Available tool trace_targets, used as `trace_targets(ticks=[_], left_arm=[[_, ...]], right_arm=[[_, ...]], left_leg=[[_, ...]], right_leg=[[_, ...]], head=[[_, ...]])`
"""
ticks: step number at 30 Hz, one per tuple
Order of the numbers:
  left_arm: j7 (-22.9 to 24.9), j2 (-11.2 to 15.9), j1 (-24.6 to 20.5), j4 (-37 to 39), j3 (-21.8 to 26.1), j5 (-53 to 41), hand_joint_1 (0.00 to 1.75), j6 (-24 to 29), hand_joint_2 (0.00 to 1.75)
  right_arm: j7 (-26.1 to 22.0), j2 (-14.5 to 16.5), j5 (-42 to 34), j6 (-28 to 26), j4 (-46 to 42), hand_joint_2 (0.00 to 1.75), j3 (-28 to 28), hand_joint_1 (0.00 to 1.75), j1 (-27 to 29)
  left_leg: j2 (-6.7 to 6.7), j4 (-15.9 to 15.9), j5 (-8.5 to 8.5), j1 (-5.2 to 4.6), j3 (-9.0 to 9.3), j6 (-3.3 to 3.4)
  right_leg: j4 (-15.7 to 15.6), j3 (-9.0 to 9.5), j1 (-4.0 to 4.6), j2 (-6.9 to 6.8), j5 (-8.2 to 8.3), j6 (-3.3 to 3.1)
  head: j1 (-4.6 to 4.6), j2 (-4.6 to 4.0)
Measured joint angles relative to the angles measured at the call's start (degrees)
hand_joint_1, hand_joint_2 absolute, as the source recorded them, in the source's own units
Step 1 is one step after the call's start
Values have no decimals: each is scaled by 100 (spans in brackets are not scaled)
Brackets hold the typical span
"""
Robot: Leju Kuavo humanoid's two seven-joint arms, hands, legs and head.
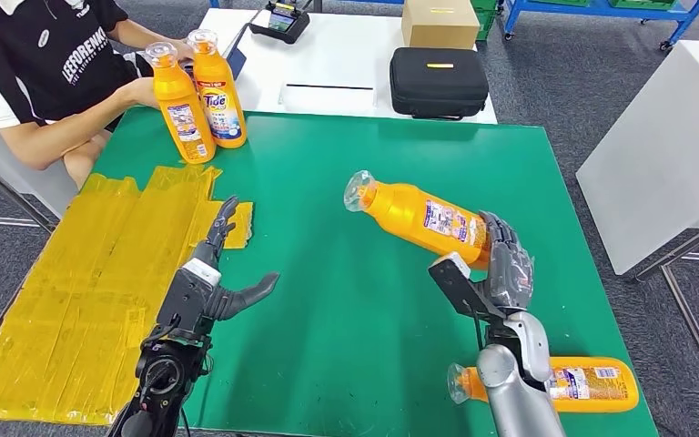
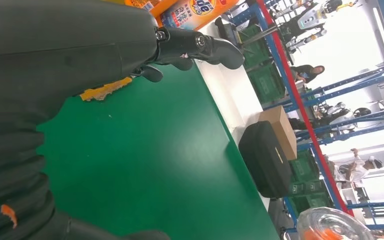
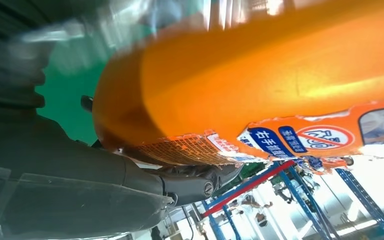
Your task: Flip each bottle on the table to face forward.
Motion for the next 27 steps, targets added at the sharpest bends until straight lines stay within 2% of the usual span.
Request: trace_targets(ticks=[6,11,16,21,27], left_arm=[[1,0,-19,-1,-14,3,0,-36,175],[5,0,-35,-50,-161,99,0,-368,175],[85,0,-168,-70,-393,553,0,-778,175],[159,0,-237,-82,-526,1145,0,-1176,175],[301,2,-277,-109,-566,1739,0,-1394,175]], right_arm=[[-78,46,-142,2,-33,175,16,175,-14],[-806,217,-1312,15,-116,175,150,175,-28],[-1098,400,-2067,25,-120,175,591,175,-217],[-1196,525,-2265,105,4,175,1144,175,-414],[-1329,659,-2509,272,226,175,1708,175,-620]], left_leg=[[-1,0,0,-1,-3,0],[0,0,0,-1,-6,0],[1,0,1,2,-5,0],[1,0,3,3,-6,1],[0,0,3,2,-7,1]], right_leg=[[0,-2,-2,0,0,0],[0,-5,-1,1,0,0],[1,-6,1,1,0,0],[2,-6,1,1,0,-1],[2,-8,1,1,0,-1]], head=[[1,0],[0,0],[1,0],[1,0],[1,0]])
